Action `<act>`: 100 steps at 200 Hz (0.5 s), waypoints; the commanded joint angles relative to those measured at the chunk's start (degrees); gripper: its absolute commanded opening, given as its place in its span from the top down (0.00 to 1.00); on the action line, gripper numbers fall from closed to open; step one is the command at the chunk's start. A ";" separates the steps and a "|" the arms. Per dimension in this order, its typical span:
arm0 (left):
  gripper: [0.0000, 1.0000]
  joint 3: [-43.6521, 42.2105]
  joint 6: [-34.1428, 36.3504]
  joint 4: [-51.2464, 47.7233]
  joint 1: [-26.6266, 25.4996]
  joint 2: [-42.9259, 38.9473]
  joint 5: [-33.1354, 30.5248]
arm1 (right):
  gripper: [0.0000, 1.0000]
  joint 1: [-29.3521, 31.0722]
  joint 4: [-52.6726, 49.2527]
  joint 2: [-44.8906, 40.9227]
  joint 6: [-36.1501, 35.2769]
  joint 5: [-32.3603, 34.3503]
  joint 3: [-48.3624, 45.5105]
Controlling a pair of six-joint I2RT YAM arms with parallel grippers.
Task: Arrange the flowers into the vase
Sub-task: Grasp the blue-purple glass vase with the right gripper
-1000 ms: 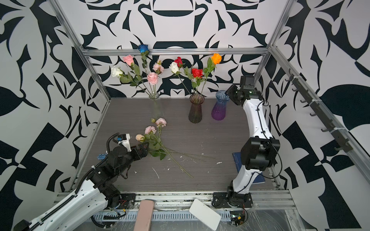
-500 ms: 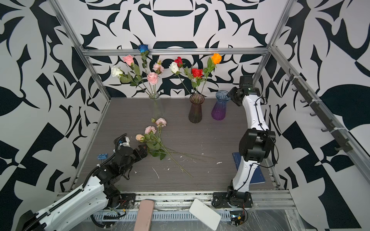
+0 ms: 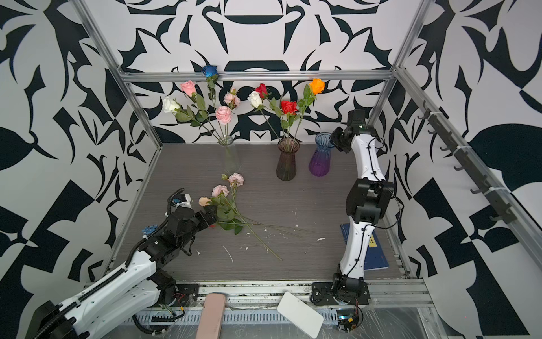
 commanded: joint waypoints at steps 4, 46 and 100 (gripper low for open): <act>0.01 2.10 1.71 0.65 1.82 -0.08 2.78 | 0.87 -0.09 -1.52 -5.96 -0.97 0.38 -0.13; 0.01 3.39 4.55 0.65 5.40 1.19 8.50 | 1.00 -0.01 -2.06 -17.16 -0.05 4.82 -11.58; 0.01 3.95 8.07 2.01 6.71 4.52 14.06 | 1.00 3.45 -1.97 -36.77 1.30 2.58 -32.26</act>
